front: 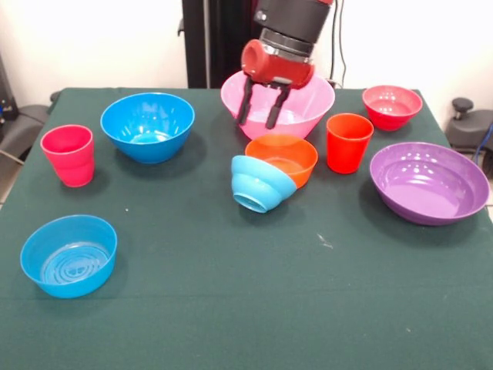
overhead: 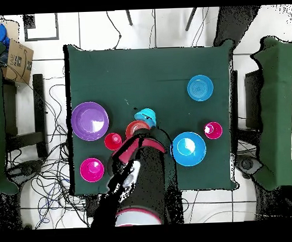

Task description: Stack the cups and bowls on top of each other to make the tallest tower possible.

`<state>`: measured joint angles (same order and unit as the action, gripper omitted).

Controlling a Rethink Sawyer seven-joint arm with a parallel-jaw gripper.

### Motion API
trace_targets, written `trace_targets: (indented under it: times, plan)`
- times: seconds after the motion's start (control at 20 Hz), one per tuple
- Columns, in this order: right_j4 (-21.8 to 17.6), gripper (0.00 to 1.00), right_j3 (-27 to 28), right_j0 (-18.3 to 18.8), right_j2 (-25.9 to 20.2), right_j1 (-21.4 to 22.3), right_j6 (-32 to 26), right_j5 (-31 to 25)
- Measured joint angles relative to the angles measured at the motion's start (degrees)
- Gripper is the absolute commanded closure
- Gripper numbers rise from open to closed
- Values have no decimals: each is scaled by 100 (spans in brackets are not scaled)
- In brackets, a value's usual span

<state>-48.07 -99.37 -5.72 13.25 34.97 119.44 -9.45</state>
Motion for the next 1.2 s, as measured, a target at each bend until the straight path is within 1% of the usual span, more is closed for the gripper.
trace_targets:
  times: [0.05, 0.15, 0.2, 0.3, 0.35, 0.4, 0.55, 0.6, 0.7, 0.95, 1.2]
  plan:
    - [40, 0, 74, -143, 223, -118, 163, 171]
    - [117, 0, 155, -298, 479, -263, 358, 381]
    - [309, 0, 295, -516, 904, -553, 713, 815]
    - [382, 0, 348, -560, 1035, -667, 835, 991]
    - [468, 0, 423, -568, 1181, -823, 955, 1235]
    - [500, 0, 457, -553, 1235, -892, 987, 1337]
    - [530, 0, 559, -468, 1348, -1075, 994, 1554]
    - [534, 0, 607, -381, 1396, -1177, 994, 1634]
    - [534, 0, 620, -291, 1401, -1225, 994, 1642]
    - [532, 0, 619, -67, 1394, -1285, 994, 1638]
    - [532, 0, 619, 292, 1195, -1247, 994, 1639]
